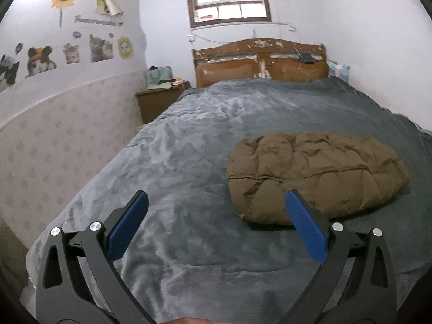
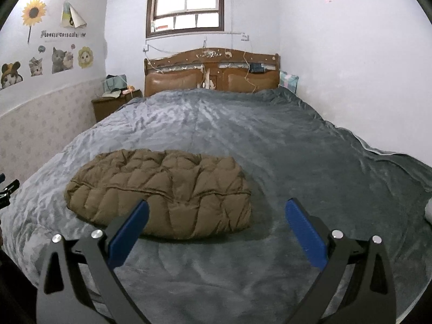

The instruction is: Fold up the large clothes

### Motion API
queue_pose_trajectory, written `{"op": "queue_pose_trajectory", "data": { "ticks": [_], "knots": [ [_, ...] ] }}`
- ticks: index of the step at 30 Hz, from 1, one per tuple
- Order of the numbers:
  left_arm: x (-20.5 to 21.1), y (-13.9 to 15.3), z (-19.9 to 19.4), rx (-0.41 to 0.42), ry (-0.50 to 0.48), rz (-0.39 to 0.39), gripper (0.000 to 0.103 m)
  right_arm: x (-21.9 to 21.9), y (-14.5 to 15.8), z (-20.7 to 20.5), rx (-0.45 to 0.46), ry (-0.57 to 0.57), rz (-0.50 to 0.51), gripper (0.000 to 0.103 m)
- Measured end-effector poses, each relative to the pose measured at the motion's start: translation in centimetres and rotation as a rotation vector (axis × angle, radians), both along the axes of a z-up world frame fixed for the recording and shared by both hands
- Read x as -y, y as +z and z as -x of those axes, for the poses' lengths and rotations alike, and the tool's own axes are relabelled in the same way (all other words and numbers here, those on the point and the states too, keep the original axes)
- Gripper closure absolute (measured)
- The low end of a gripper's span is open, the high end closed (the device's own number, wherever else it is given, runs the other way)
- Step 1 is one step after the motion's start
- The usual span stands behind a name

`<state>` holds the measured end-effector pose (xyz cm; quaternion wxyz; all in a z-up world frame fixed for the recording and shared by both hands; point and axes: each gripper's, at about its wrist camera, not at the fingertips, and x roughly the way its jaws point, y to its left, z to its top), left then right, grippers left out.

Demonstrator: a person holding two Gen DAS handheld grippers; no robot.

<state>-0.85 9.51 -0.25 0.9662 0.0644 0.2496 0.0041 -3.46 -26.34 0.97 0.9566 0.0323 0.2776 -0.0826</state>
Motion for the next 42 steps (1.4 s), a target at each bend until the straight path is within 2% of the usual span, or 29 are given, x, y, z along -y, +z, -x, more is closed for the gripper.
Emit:
{"op": "queue_pose_trajectory", "data": {
  "ticks": [3,6,12,19,31,42],
  "knots": [
    [0.5,-1.2,-1.2,-0.022,-0.030,-0.019,0.003,1.1,-1.3,-1.5,-0.059,-0.016,-0.035,0.002],
    [0.3,-2.2,-2.1,-0.053,-0.035,-0.021,0.003,1.5,-2.0,-2.5,-0.075,-0.018,-0.026,0.002],
    [-1.1,-3.3,-3.4,-0.119,-0.011,0.039,0.003,0.6,-3.2,-4.1,-0.130,0.037,0.022,0.002],
    [-0.9,-3.4,-3.3,-0.108,-0.014,0.044,0.003,-1.4,-3.2,-4.0,-0.124,0.074,0.141,0.002],
    [-1.5,-3.4,-3.1,-0.102,0.025,0.036,0.003,-0.5,-2.4,-3.3,-0.086,0.061,0.076,0.002],
    [-1.7,-3.4,-3.0,-0.105,0.050,0.040,0.003,-0.2,-2.1,-3.0,-0.077,0.055,0.060,0.002]
  ]
}}
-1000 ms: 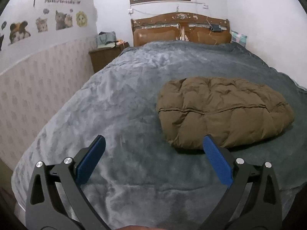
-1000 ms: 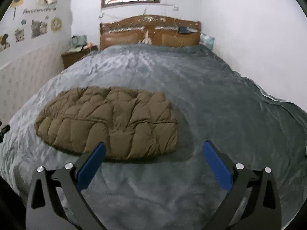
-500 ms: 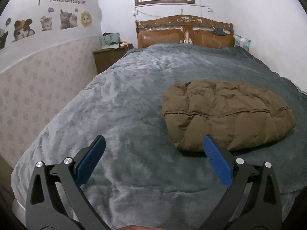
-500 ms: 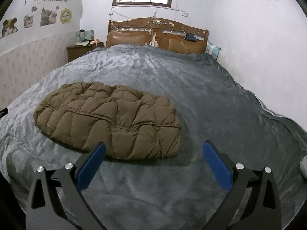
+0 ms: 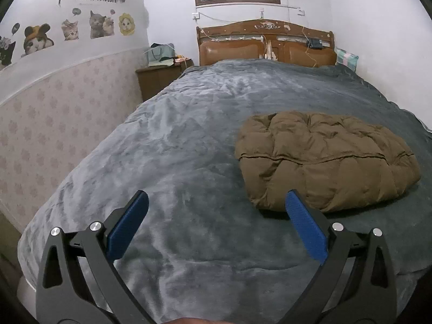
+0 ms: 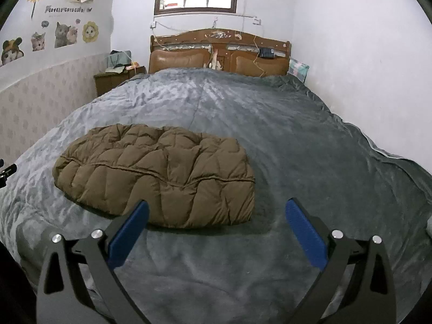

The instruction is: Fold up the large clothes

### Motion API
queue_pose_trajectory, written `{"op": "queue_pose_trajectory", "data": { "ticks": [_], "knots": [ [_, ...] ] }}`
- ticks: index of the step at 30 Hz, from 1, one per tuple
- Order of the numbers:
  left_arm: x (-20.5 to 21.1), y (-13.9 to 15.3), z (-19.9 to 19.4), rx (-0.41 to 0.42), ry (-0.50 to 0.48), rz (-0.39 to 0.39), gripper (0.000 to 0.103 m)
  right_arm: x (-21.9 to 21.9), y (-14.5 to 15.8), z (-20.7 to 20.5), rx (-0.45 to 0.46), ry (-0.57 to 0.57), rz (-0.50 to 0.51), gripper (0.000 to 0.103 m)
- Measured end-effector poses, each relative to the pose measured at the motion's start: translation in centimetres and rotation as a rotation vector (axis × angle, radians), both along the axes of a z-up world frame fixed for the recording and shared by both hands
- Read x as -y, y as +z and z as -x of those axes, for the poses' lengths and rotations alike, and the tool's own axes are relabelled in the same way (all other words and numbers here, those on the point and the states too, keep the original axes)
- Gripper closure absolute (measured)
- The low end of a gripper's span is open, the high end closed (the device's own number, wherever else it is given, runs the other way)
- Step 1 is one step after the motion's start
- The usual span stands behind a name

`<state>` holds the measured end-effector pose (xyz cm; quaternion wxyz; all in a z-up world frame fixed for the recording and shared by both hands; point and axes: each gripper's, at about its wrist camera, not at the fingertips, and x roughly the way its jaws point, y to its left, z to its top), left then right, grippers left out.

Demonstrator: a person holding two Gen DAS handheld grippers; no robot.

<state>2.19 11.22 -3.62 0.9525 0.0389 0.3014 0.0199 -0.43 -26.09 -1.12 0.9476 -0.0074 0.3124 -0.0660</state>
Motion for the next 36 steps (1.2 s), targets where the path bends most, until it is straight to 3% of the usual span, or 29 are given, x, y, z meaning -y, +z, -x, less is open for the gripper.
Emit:
{"op": "queue_pose_trajectory", "data": {
  "ticks": [36],
  "knots": [
    [-0.16,0.10,0.00,0.017,0.042,-0.008,0.003,0.48,0.04,-0.12,0.002,-0.019,-0.016,0.002]
  ]
}}
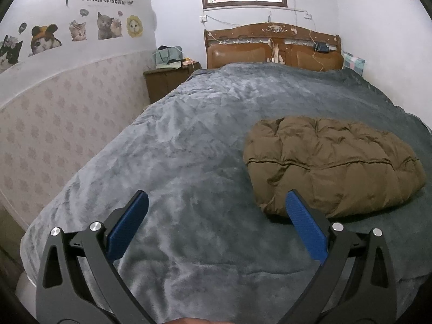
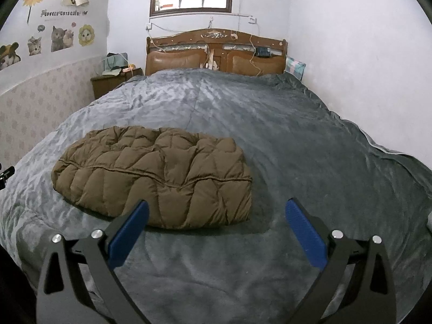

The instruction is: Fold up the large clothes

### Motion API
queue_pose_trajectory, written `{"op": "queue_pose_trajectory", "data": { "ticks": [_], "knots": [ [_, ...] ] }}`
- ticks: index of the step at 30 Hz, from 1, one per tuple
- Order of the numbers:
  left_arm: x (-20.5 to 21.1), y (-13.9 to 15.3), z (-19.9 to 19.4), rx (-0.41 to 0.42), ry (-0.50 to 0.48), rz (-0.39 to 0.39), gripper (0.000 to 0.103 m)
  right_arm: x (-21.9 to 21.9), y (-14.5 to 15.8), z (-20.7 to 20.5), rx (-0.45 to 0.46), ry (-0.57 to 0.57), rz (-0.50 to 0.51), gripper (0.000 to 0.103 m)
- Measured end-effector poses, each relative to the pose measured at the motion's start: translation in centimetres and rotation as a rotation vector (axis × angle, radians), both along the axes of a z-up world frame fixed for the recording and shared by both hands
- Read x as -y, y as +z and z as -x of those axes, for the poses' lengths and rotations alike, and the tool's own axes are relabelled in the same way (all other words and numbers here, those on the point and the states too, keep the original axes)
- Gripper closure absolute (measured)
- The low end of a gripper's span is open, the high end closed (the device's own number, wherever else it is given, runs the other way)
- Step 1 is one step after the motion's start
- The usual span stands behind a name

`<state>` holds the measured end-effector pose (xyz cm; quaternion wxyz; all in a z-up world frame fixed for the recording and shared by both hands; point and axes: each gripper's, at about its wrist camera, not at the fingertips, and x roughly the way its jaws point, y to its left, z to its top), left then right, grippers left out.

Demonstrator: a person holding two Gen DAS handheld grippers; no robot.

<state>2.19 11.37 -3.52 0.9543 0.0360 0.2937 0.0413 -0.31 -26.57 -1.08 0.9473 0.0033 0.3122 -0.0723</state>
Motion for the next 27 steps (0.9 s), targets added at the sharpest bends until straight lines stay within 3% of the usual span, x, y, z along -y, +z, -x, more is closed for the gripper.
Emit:
{"op": "queue_pose_trajectory", "data": {
  "ticks": [27],
  "knots": [
    [-0.23,-0.17,-0.06,-0.017,0.002,0.004,0.003,0.07,-0.07,0.03,-0.002,-0.002,-0.001,0.002]
  ]
}}
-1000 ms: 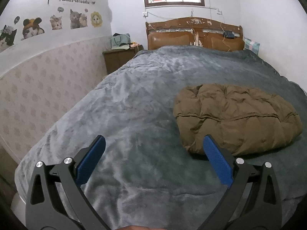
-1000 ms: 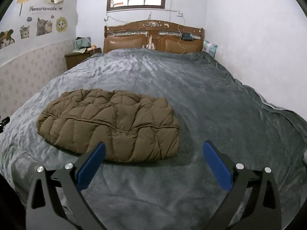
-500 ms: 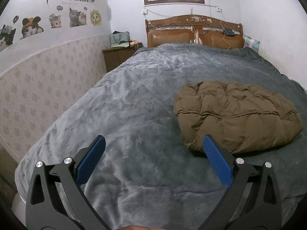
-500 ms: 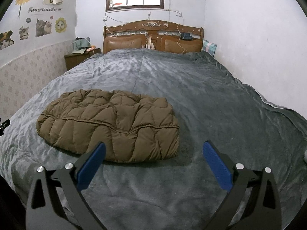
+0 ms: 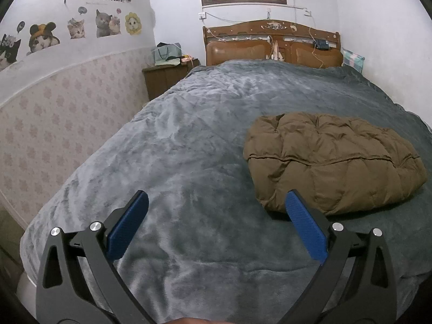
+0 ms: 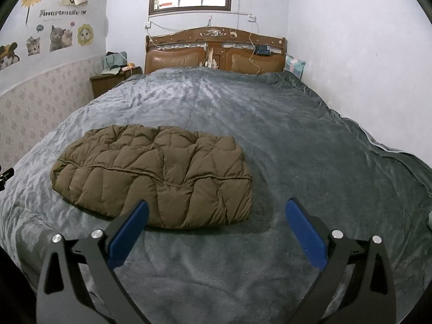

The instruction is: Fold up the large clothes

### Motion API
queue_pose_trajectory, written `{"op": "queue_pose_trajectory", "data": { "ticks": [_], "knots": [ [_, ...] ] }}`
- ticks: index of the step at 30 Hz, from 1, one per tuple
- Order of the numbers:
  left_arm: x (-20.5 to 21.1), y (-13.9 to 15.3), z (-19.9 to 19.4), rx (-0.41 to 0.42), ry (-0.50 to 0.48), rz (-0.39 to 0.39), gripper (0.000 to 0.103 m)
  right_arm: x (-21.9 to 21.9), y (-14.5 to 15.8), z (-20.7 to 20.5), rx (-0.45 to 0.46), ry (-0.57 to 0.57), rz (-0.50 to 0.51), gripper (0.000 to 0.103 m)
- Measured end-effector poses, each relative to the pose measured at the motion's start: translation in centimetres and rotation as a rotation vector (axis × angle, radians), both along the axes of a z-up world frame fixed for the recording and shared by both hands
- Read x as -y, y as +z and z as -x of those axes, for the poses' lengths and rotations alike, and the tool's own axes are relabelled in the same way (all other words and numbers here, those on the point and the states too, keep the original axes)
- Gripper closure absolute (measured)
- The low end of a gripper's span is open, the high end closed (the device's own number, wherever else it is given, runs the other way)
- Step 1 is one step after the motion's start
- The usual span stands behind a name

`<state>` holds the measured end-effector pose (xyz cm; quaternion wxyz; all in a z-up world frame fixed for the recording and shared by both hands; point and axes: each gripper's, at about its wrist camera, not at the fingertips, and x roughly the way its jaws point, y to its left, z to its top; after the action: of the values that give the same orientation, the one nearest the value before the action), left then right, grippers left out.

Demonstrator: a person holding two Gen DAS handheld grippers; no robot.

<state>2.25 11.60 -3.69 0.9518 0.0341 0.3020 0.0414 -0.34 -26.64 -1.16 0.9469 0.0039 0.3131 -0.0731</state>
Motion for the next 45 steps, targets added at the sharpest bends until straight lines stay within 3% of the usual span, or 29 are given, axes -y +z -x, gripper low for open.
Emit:
{"op": "queue_pose_trajectory", "data": {
  "ticks": [45],
  "knots": [
    [-0.85,-0.25,-0.31,0.010,-0.009,0.017,0.003,-0.02,-0.35,0.19,-0.002,-0.004,0.003,0.002]
  ]
}}
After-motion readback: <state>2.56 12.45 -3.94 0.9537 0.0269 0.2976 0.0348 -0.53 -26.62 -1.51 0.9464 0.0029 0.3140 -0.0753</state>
